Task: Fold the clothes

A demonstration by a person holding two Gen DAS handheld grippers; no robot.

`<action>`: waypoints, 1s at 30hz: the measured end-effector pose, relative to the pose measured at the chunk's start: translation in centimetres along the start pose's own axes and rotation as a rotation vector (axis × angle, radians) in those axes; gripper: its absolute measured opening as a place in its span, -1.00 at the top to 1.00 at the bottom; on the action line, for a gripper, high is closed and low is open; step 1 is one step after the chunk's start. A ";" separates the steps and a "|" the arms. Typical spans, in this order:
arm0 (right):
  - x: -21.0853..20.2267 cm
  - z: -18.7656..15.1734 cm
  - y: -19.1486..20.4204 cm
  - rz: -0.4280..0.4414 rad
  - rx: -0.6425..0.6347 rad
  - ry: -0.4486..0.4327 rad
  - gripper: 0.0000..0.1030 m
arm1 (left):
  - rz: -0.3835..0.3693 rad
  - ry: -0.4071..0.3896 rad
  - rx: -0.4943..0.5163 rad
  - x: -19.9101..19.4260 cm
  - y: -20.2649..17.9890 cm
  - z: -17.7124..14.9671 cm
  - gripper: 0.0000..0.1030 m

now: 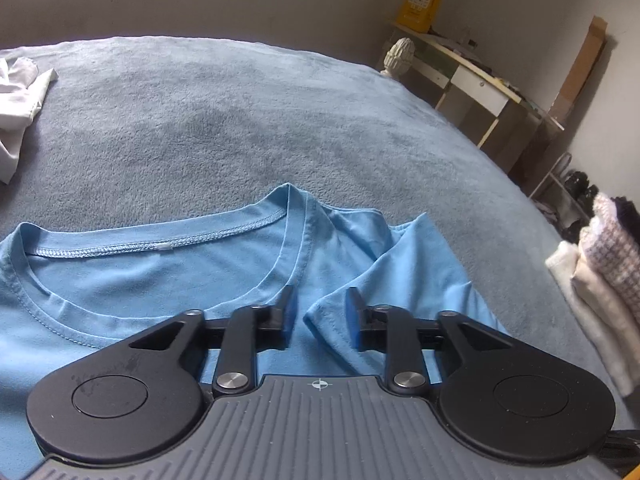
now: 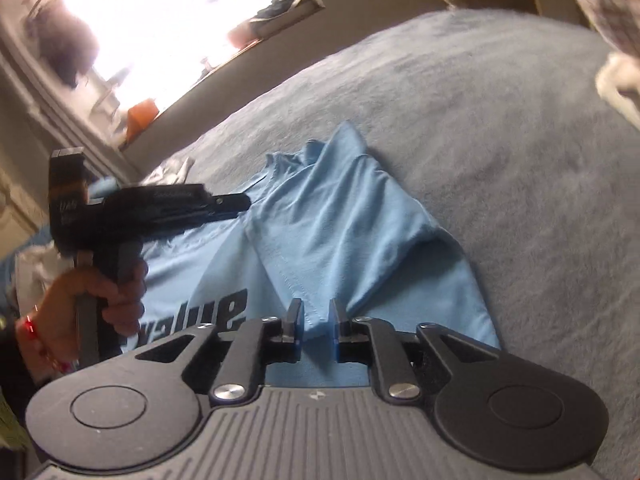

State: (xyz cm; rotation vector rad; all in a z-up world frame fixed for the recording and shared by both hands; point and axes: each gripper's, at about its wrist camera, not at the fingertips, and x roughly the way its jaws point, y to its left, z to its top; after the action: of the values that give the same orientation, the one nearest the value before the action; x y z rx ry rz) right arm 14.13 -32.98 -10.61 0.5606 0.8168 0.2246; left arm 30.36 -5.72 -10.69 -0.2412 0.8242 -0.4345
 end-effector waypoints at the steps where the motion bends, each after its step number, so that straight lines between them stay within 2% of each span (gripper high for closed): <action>1: -0.1 0.2 -0.9 0.010 0.069 0.005 0.63 | 0.006 0.010 0.001 0.2 -0.1 0.0 -0.01; 3: 0.0 0.3 -2.6 0.026 0.195 0.030 0.56 | 0.029 0.035 0.012 0.8 -0.4 0.0 -0.01; 6: 0.8 0.4 -4.1 0.046 0.311 0.067 0.51 | 0.081 0.045 0.069 1.6 -1.2 -0.5 0.02; 7: 1.2 0.4 -4.2 0.053 0.324 0.075 0.51 | 0.100 0.041 0.092 1.7 -1.6 -0.7 0.14; 8: 1.7 0.4 -4.2 0.059 0.336 0.081 0.51 | 0.114 0.035 0.118 1.8 -2.0 -0.9 0.40; 11: 2.9 0.5 -4.0 0.075 0.349 0.080 0.55 | 0.126 0.036 0.147 1.9 -3.0 -1.3 0.80; 12: 3.1 0.5 -3.9 0.076 0.350 0.077 0.60 | 0.132 0.033 0.148 1.8 -3.2 -1.4 0.84; 13: 3.3 0.5 -3.9 0.074 0.350 0.073 0.86 | 0.133 0.027 0.132 1.5 -3.2 -1.2 0.94; 14: 3.2 0.5 -3.9 0.075 0.359 0.066 0.95 | 0.132 0.019 0.112 1.2 -3.1 -0.9 0.95; 17: 1.9 0.5 -3.9 0.103 0.402 0.022 0.96 | 0.092 -0.027 0.022 -1.0 -2.7 0.2 0.96; 20: 0.0 0.2 -3.3 0.152 0.413 0.006 0.96 | 0.071 -0.052 0.001 -3.3 -2.4 1.0 0.96; 23: 0.3 -0.3 -2.9 0.158 0.399 0.052 0.96 | 0.093 -0.017 0.002 -3.6 -1.6 0.5 0.96; 26: 2.0 -0.9 -3.3 0.142 0.401 0.111 0.95 | 0.157 0.042 0.018 -2.1 -0.8 -0.9 0.96; 30: 2.8 -1.6 -3.8 0.125 0.379 0.159 0.91 | 0.192 0.065 0.063 -1.6 -0.4 -1.8 0.92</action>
State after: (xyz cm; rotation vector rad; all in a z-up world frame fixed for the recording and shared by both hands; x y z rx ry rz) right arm 14.75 -34.42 -15.28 0.9606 0.9879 0.2320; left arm 27.95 -5.45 -10.69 -0.0883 0.8874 -0.2888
